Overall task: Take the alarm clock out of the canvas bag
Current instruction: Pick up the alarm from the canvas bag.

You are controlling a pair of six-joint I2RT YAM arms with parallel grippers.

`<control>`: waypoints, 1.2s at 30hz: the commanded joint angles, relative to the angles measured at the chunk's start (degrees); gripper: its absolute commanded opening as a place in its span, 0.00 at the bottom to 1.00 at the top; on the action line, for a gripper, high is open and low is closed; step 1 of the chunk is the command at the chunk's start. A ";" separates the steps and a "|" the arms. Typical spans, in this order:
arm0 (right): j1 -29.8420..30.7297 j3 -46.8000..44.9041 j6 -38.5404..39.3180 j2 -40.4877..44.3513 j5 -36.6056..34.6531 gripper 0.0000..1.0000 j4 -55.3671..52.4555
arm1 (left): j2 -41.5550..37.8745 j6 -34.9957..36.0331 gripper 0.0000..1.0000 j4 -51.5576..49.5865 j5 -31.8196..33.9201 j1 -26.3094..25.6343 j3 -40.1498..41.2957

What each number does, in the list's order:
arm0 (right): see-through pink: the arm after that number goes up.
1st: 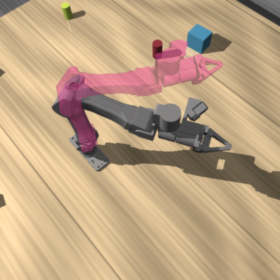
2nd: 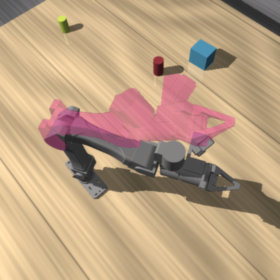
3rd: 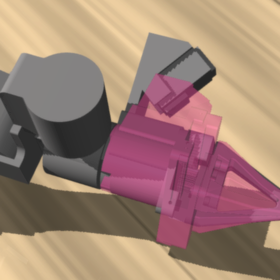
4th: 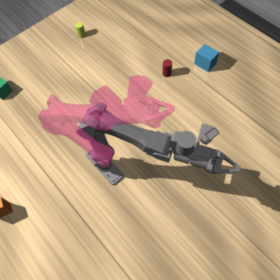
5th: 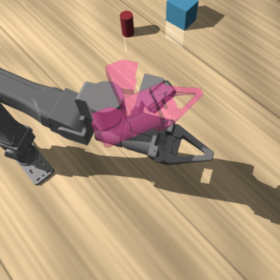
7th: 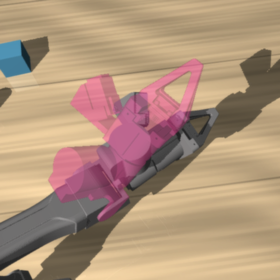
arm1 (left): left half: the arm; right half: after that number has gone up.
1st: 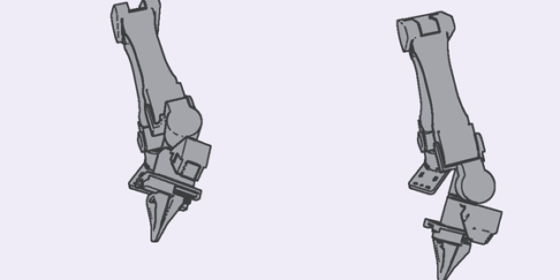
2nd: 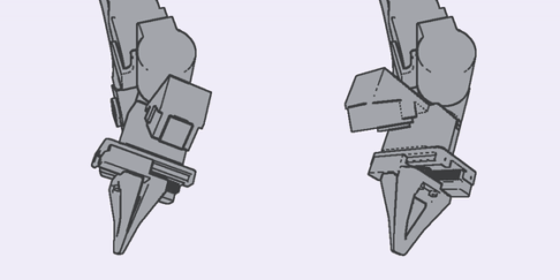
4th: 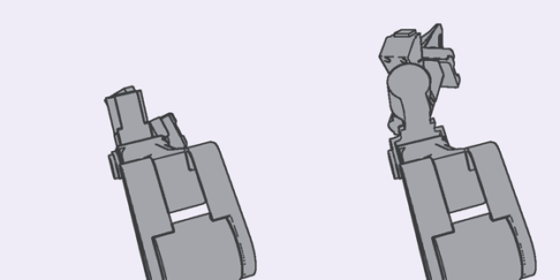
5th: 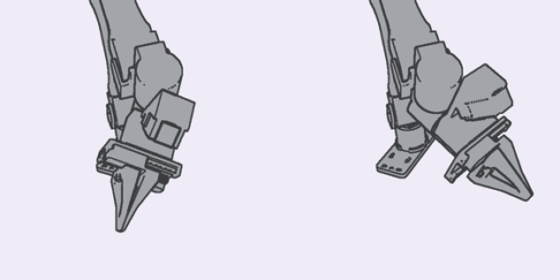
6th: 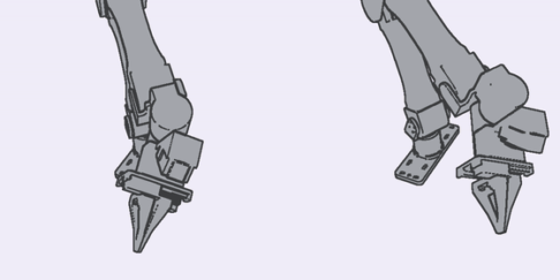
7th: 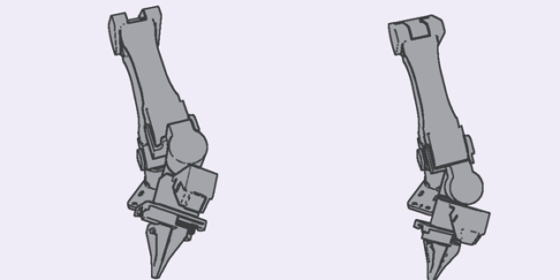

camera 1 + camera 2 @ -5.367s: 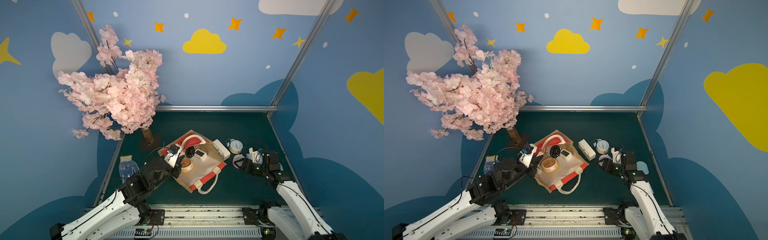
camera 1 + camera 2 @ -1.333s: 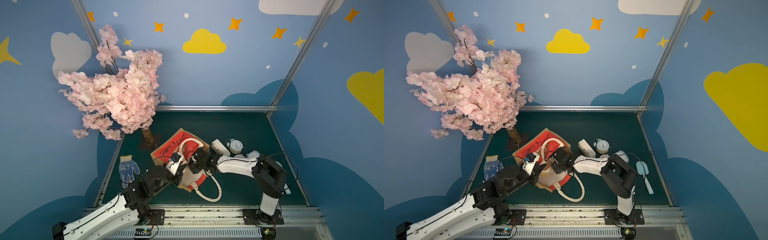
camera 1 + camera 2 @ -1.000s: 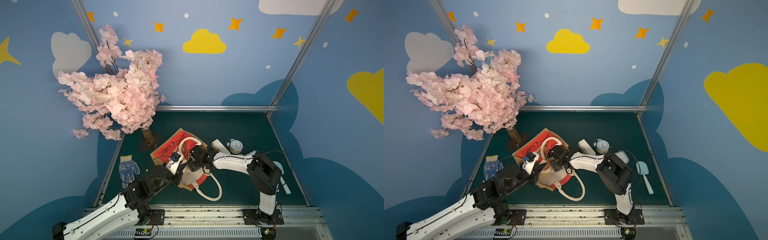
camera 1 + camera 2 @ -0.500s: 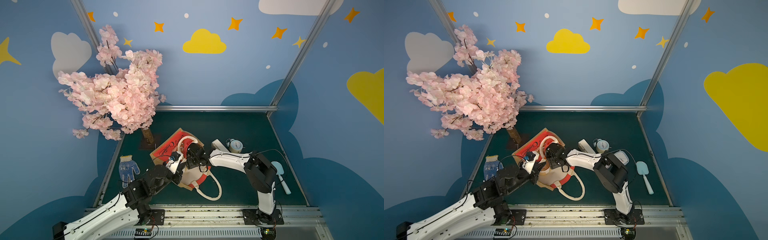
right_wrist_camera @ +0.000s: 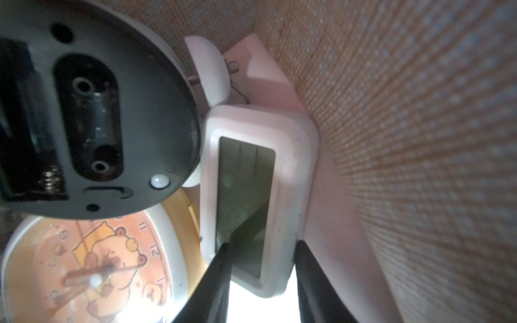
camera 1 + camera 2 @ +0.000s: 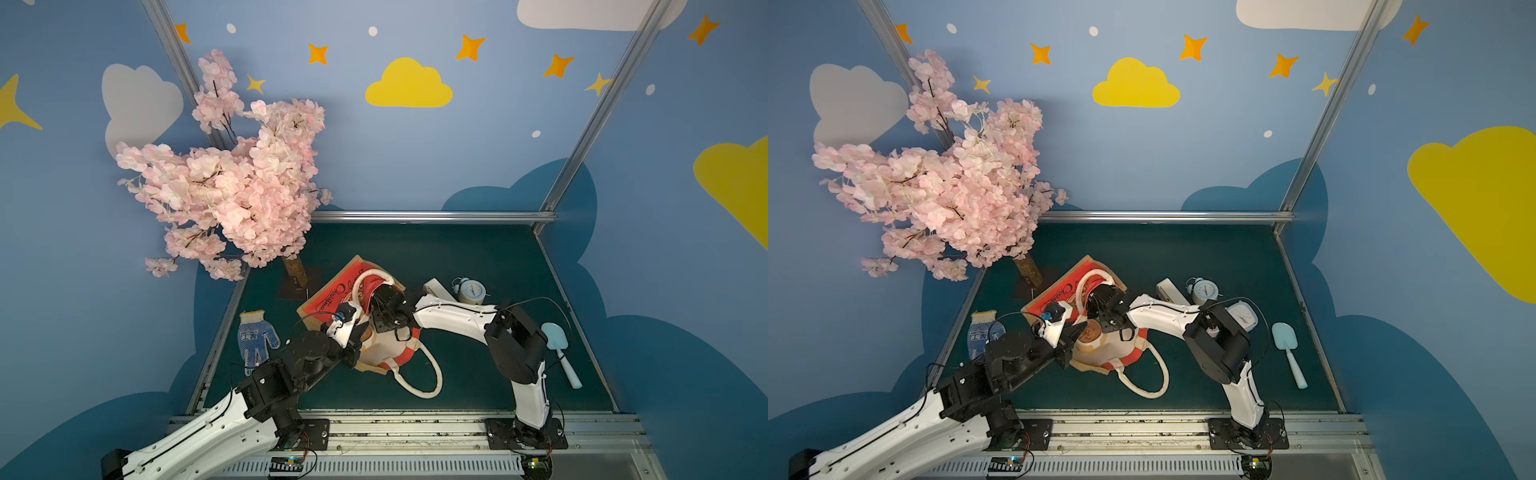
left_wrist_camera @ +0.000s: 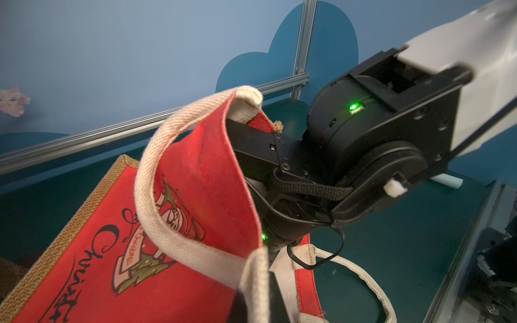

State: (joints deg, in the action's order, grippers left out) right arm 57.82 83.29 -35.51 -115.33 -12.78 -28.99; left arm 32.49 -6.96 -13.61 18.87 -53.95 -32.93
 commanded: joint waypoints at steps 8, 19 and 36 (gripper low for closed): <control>-0.52 0.87 -2.17 -3.47 0.18 0.76 -7.01 | 0.04 0.98 0.08 1.51 -6.54 -1.33 -1.35; -0.25 2.39 -6.98 -6.90 0.35 0.76 -6.41 | 1.42 1.16 0.08 2.80 -7.65 -1.33 -1.36; 0.09 -2.04 0.85 0.75 3.28 0.12 -1.21 | -2.29 1.85 0.08 -0.15 -5.19 -1.33 -1.11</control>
State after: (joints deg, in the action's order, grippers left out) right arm 57.95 81.93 -36.16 -117.16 -10.02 -30.37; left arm 30.70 -6.39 -16.10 17.82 -54.33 -32.88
